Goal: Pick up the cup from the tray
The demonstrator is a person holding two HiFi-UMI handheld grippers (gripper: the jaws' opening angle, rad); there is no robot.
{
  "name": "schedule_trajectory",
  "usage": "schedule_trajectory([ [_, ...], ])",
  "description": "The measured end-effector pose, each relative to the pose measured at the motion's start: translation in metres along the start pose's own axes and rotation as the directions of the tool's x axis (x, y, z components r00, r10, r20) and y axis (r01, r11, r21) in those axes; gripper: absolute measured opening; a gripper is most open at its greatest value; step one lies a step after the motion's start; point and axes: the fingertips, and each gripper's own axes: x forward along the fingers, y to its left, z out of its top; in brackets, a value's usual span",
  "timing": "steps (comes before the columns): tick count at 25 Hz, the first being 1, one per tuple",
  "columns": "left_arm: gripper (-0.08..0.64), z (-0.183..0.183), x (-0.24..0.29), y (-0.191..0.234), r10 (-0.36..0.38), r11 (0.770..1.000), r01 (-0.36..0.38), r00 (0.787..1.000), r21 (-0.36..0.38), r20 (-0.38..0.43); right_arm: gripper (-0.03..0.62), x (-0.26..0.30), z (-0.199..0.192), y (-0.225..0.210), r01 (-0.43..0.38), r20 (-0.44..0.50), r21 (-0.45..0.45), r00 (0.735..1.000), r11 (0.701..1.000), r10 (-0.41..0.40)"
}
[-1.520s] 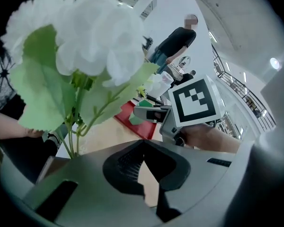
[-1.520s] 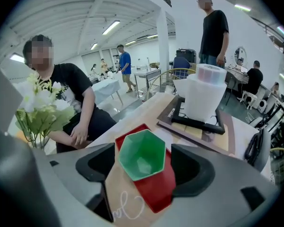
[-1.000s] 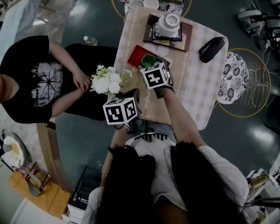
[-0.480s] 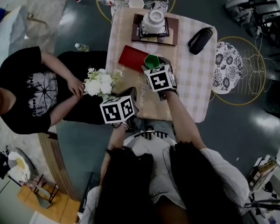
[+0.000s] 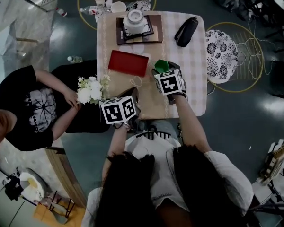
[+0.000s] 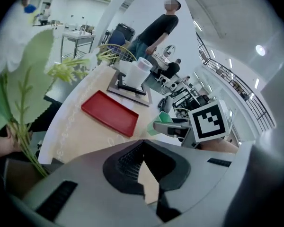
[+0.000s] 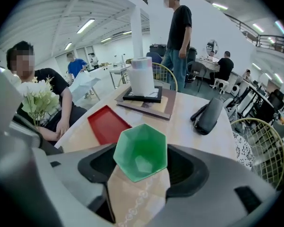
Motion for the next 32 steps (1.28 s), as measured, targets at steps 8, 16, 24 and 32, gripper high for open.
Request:
schedule_trajectory([
  [8, 0.008, -0.003, 0.007, -0.008, 0.004, 1.000, -0.004, 1.000, 0.022, -0.021, 0.322, 0.002, -0.027, -0.020, 0.007, -0.014, 0.029, 1.000, 1.000, -0.006],
  [16, 0.008, -0.005, 0.008, -0.007, 0.013, 1.000, -0.012, 1.000, 0.021, -0.021, 0.322, 0.001, -0.039, -0.022, 0.006, -0.031, 0.020, 1.000, 1.000, -0.006],
  [24, 0.008, -0.009, 0.008, -0.008, 0.019, 1.000, -0.019, 1.000, 0.019, -0.021, 0.324, 0.001, -0.039, -0.025, -0.008, -0.014, 0.038, 1.000, 0.999, 0.009],
  [32, 0.008, -0.010, 0.006, -0.005, 0.022, 0.999, -0.021, 1.000, 0.028, -0.013, 0.325, -0.002, -0.031, -0.021, -0.046, 0.039, 0.101, 0.998, 0.994, 0.042],
])
